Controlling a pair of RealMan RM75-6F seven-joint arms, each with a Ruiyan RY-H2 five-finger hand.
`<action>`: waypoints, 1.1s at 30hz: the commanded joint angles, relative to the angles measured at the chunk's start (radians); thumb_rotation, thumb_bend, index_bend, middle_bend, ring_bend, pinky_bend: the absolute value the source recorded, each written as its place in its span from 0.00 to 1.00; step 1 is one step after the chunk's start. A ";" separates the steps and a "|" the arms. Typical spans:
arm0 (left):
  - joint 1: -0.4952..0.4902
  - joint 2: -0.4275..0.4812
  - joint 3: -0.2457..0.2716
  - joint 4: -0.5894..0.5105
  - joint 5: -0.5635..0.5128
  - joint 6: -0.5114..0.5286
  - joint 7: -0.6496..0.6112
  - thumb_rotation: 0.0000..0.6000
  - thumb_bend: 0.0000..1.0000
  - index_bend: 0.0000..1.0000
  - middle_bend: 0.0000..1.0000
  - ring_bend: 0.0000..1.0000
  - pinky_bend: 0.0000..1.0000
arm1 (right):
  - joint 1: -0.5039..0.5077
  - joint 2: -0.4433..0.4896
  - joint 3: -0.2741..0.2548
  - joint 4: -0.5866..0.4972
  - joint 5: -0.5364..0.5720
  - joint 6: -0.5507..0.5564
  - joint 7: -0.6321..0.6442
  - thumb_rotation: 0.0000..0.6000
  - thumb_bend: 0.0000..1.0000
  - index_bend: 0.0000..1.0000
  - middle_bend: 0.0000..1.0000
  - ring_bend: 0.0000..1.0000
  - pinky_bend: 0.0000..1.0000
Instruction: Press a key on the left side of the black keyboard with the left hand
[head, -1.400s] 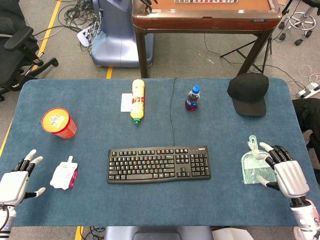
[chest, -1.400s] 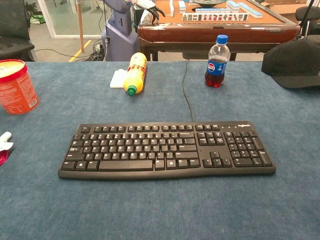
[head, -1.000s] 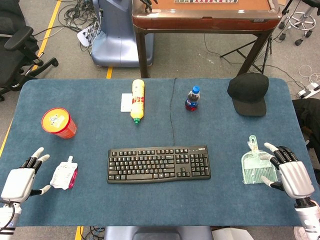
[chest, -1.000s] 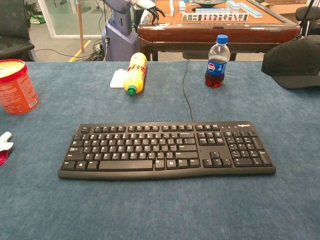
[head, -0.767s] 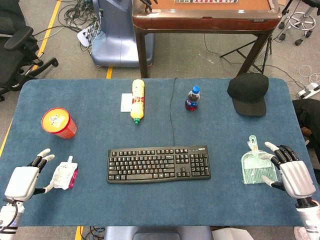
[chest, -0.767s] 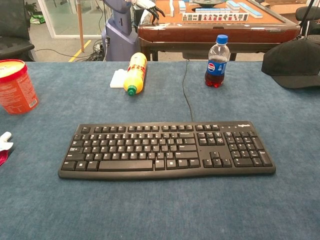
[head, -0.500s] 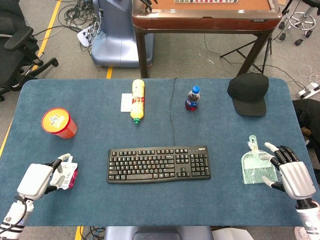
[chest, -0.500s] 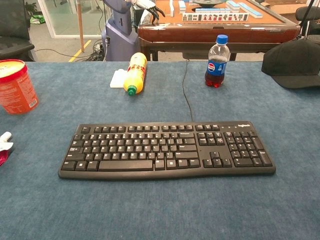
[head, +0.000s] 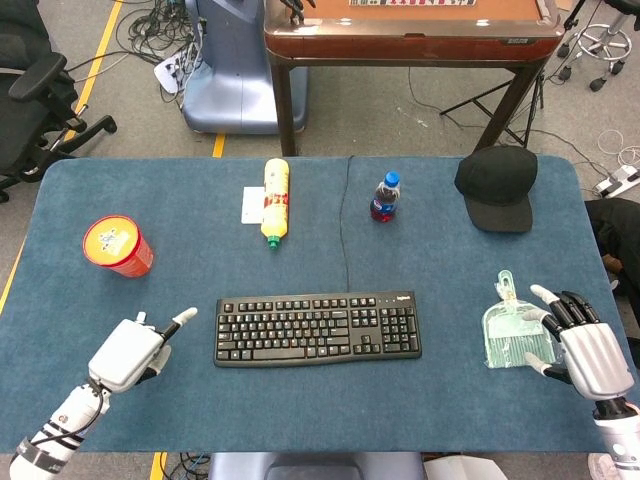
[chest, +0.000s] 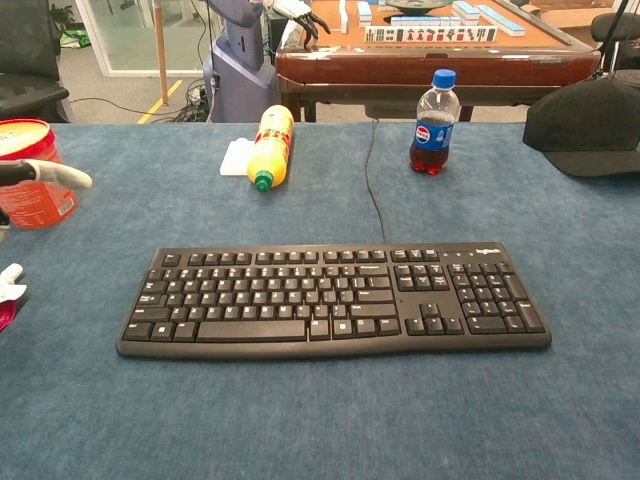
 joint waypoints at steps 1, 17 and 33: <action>-0.038 -0.003 0.000 -0.023 -0.017 -0.053 0.015 1.00 0.61 0.10 0.80 0.91 1.00 | -0.003 0.000 0.000 0.006 0.005 0.000 0.006 1.00 0.00 0.38 0.16 0.17 0.17; -0.148 -0.046 -0.008 -0.062 -0.152 -0.230 0.087 1.00 0.67 0.19 0.85 0.92 1.00 | -0.005 -0.013 0.003 0.049 0.019 -0.006 0.051 1.00 0.01 0.38 0.17 0.17 0.17; -0.236 -0.089 0.003 -0.057 -0.243 -0.346 0.054 1.00 0.68 0.19 0.86 0.93 1.00 | -0.008 -0.018 0.007 0.084 0.026 0.000 0.093 1.00 0.01 0.38 0.17 0.17 0.17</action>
